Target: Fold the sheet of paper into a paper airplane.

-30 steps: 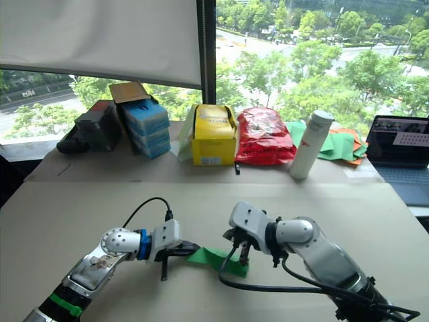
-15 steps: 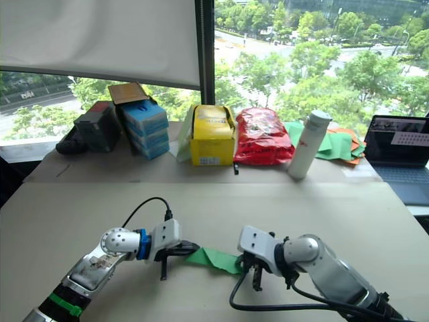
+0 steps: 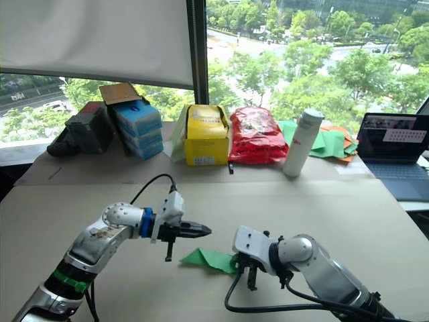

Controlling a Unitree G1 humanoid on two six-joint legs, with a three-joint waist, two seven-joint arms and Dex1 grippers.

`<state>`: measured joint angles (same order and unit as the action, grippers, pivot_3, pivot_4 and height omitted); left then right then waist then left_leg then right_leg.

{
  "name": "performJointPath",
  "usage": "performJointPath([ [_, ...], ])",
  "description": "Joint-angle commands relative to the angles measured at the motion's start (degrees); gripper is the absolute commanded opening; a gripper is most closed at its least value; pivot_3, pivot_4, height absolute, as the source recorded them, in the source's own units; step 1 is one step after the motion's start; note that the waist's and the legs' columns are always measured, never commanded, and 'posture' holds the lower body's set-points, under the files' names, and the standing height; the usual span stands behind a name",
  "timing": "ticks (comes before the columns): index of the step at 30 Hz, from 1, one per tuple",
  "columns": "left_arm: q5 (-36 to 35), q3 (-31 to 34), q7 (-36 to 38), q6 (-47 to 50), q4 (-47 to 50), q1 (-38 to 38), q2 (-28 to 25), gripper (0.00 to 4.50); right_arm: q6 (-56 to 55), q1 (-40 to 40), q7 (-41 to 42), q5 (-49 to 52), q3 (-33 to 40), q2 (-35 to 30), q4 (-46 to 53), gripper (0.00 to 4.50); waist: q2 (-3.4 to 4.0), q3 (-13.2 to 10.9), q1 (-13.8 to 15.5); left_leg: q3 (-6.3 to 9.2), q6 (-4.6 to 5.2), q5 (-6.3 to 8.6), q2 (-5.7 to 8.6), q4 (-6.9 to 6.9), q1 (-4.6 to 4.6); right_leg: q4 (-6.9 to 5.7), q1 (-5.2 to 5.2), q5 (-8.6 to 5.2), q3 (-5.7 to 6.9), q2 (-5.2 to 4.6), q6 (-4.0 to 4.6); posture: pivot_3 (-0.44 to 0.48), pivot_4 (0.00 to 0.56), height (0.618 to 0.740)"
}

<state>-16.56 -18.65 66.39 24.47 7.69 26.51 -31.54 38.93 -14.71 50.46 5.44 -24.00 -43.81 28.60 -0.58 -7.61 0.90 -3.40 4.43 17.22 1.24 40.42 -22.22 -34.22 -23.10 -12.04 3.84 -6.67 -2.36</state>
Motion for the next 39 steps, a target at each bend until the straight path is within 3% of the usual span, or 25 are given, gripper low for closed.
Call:
performJointPath([
  [1, 2.8, -2.6, 0.2, -3.4, -3.3, 1.3, 1.7, 0.0, 1.1, 0.9, -0.1, -1.1, -1.6, 0.0, -1.3, 0.01, 0.0, 0.0, -0.1, 0.0, -0.01, 0.0, -0.02, 0.0, 0.0, 0.0, -0.01, 0.0, -0.02, 0.04, 0.0, 0.0, 0.15, 0.74],
  [7, 8.8, -6.9, -0.3, -9.8, -11.7, 4.4, 5.7, 0.0, 1.8, 2.0, 0.2, -0.8, -1.3, -0.7, 0.9, 0.01, -0.01, 0.0, 0.0, 0.01, -0.02, -0.01, -0.08, 0.0, -0.03, -0.01, -0.05, 0.0, -0.05, 0.08, 0.03, 0.0, 0.15, 0.74],
  [20, 13.7, -9.9, 1.9, -13.3, -13.3, 2.7, 4.1, 0.0, 2.3, 0.8, 0.5, -1.4, -2.1, -0.4, 0.2, 0.01, -0.01, 0.0, -0.1, 0.02, 0.01, 0.0, -0.1, 0.0, -0.07, -0.01, -0.11, -0.01, -0.05, -0.29, 0.05, 0.0, 0.15, 0.74],
  [30, 16.8, -10.6, 1.8, -14.1, -16.2, 0.7, 0.8, 0.0, 3.6, -0.1, 0.7, -1.3, -3.0, -0.1, 0.8, 0.01, -0.04, 0.0, -0.2, 0.02, 0.01, 0.0, -0.09, 0.0, 0.02, -0.05, -0.07, -0.01, 0.01, -0.26, 0.06, 0.0, 0.15, 0.74],
  [39, 15.6, -6.6, 1.5, -13.6, -12.5, -4.0, -5.0, 0.0, 3.2, -0.5, 0.7, -1.4, -3.4, 0.5, 0.1, 0.01, -0.02, 0.1, -0.5, 0.02, -0.01, 0.01, -0.19, -0.08, 0.29, -0.05, -0.07, -0.06, -0.04, -0.31, 0.15, 0.0, 0.15, 0.74],
])
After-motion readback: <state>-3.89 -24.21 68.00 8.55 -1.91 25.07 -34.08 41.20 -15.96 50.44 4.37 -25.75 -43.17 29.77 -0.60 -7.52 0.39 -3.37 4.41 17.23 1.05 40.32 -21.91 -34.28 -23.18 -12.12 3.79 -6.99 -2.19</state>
